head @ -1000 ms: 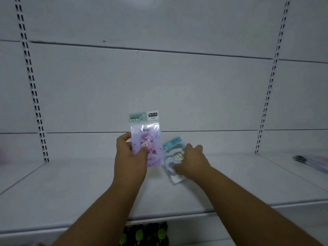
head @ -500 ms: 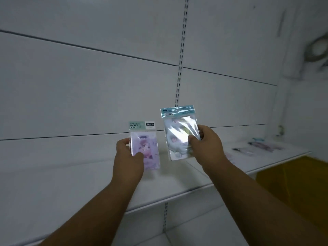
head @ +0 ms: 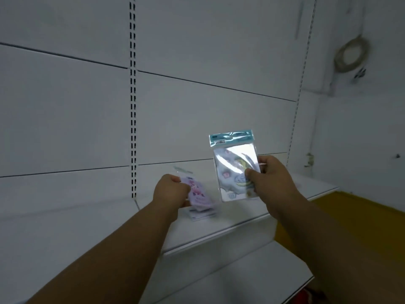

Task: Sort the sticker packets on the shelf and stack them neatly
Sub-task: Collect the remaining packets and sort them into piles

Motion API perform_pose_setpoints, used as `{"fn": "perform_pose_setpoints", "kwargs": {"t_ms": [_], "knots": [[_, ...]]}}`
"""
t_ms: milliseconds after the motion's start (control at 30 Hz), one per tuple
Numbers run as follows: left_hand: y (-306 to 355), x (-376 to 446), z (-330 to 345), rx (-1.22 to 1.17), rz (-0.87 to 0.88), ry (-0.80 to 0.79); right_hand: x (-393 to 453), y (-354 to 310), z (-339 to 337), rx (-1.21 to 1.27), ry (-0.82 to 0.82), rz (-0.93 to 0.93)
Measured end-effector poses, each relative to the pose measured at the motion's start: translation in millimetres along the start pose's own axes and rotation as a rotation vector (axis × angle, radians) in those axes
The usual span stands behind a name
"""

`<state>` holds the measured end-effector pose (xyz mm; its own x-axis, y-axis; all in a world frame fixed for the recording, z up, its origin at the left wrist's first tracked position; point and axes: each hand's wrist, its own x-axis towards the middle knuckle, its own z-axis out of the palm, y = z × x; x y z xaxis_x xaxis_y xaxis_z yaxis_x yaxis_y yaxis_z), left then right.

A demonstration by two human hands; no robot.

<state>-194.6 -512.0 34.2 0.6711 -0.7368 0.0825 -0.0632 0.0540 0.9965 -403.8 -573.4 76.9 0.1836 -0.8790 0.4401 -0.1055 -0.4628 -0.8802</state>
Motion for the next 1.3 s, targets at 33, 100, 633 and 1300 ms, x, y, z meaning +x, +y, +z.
{"fn": "perform_pose_setpoints", "kwargs": {"t_ms": [33,100,633,1300], "knots": [[-1,9,6,0.028,-0.014,0.019,5,8,-1,0.010,-0.019,0.010],[-7,26,16,0.064,-0.032,0.020,15,20,-1,0.025,-0.040,0.032],[18,85,69,0.043,0.223,-0.091,111,66,37,-0.142,-0.160,-0.063],[-3,207,413,0.247,-0.083,-0.189,346,218,-168,-0.996,-0.236,0.020]]}}
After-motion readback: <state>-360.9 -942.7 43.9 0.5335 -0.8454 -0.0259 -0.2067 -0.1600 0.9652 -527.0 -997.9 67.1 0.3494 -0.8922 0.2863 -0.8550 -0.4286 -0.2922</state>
